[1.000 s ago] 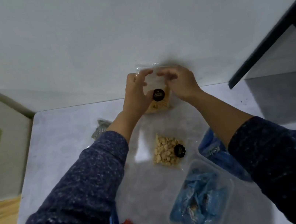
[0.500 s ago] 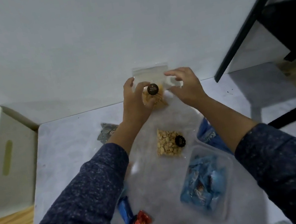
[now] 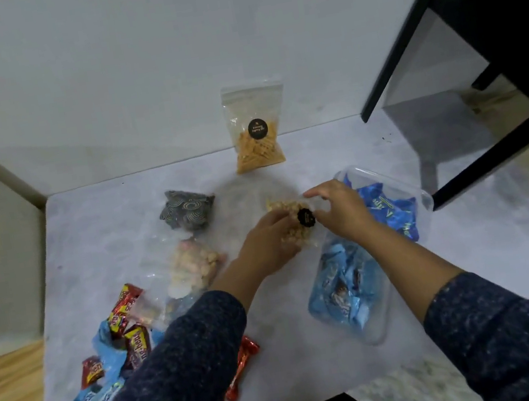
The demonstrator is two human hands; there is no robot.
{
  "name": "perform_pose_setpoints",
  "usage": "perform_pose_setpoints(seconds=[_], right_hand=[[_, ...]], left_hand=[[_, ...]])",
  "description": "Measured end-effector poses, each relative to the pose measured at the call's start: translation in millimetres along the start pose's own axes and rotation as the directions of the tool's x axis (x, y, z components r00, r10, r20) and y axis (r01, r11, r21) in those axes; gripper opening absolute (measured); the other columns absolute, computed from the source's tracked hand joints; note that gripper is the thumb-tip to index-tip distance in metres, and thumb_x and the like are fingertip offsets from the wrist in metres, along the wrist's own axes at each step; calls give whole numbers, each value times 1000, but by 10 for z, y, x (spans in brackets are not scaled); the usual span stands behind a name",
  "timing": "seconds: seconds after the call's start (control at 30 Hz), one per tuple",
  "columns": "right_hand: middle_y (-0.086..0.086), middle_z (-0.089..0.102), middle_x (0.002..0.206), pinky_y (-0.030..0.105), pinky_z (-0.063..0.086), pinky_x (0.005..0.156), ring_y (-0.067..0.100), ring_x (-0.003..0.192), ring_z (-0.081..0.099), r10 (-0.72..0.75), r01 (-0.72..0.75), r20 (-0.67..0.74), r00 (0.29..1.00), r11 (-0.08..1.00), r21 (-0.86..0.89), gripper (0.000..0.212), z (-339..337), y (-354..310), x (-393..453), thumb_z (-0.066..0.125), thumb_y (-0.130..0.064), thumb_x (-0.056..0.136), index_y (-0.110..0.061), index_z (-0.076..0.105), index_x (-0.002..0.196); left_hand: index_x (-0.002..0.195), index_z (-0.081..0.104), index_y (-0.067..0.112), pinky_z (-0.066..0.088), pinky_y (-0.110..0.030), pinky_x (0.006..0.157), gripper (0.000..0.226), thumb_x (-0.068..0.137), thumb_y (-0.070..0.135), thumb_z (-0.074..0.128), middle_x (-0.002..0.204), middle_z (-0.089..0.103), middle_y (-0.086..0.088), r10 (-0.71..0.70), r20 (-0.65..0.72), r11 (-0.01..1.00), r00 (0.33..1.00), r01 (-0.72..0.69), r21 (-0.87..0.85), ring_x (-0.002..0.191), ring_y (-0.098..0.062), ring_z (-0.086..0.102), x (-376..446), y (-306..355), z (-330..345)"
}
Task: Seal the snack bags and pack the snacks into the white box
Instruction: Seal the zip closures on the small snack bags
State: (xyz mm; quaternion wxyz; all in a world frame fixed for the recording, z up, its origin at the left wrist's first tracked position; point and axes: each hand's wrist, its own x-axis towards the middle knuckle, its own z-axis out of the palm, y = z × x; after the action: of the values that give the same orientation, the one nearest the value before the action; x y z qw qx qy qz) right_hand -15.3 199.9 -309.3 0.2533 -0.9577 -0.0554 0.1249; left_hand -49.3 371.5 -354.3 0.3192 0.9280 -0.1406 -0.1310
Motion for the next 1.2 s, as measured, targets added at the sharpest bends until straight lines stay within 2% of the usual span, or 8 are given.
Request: perform_pose_setpoints(seconds=[0.3, 0.4, 0.5, 0.63, 0.83, 1.0, 1.07, 1.2], right_hand=[[12, 59, 118, 29, 44, 84, 26, 98, 61, -79, 76, 114, 990, 997, 30, 36, -39, 2, 362, 61, -10, 81, -15, 62, 117], [9, 60, 116, 27, 43, 82, 26, 100, 60, -92, 96, 139, 986, 995, -23, 36, -17, -30, 450, 61, -13, 81, -17, 62, 117], [9, 59, 120, 27, 42, 81, 26, 102, 59, -124, 136, 188, 974, 989, -53, 41, -15, -54, 522, 61, -13, 81, -18, 59, 122], [10, 57, 122, 31, 44, 87, 28, 102, 59, -186, 200, 206, 961, 979, -47, 42, -41, -89, 574, 62, -16, 82, -20, 58, 124], [7, 61, 118, 26, 42, 92, 17, 106, 56, -284, 269, 77, 956, 949, 163, 35, -141, -273, 587, 68, -20, 81, -17, 66, 115], [2, 66, 103, 6, 40, 75, 7, 86, 54, -258, 249, -10, 966, 922, 295, 33, -264, -521, 553, 69, -26, 81, -19, 66, 113], [-2, 66, 98, -1, 37, 68, 6, 83, 54, -233, 229, -26, 972, 922, 314, 33, -324, -643, 536, 67, -29, 83, -19, 65, 114], [-1, 67, 108, 12, 44, 79, 7, 93, 58, -187, 184, -36, 982, 880, 437, 33, -438, -940, 460, 60, -32, 88, -19, 64, 118]], left_hand=[[129, 47, 6, 44, -39, 98, 81, 61, 31, 84, 143, 36, -10, -126, -146, 981, 981, 144, 126, 121, -31, 48, 208, -225, -47], [113, 51, -1, 43, -37, 85, 67, 58, 21, 83, 128, 46, -16, -198, -233, 972, 952, 221, 77, 108, -34, 53, 261, -239, -107], [107, 52, -5, 44, -41, 86, 46, 69, 13, 70, 123, 48, -23, -256, -296, 959, 920, 281, 44, 105, -39, 53, 305, -233, -151], [106, 53, -9, 50, -49, 85, 37, 74, 8, 62, 118, 50, -29, -265, -329, 962, 906, 272, -27, 100, -45, 56, 313, -241, -158], [98, 56, -5, 37, -30, 77, 19, 81, 3, 61, 106, 56, -23, -319, -409, 948, 855, 281, -152, 96, -36, 55, 301, -136, -313], [91, 59, -2, 45, -37, 78, 13, 84, 8, 63, 94, 63, -18, -297, -459, 947, 837, 196, -256, 88, -30, 59, 236, -71, -521], [91, 58, 1, 44, -27, 74, 10, 85, 8, 62, 92, 65, -10, -256, -454, 954, 854, 146, -262, 85, -23, 60, 184, -20, -631], [95, 57, 6, 40, -18, 69, 5, 91, 6, 53, 86, 64, -3, -138, -486, 979, 863, 44, -200, 75, -10, 55, 61, 75, -820]])
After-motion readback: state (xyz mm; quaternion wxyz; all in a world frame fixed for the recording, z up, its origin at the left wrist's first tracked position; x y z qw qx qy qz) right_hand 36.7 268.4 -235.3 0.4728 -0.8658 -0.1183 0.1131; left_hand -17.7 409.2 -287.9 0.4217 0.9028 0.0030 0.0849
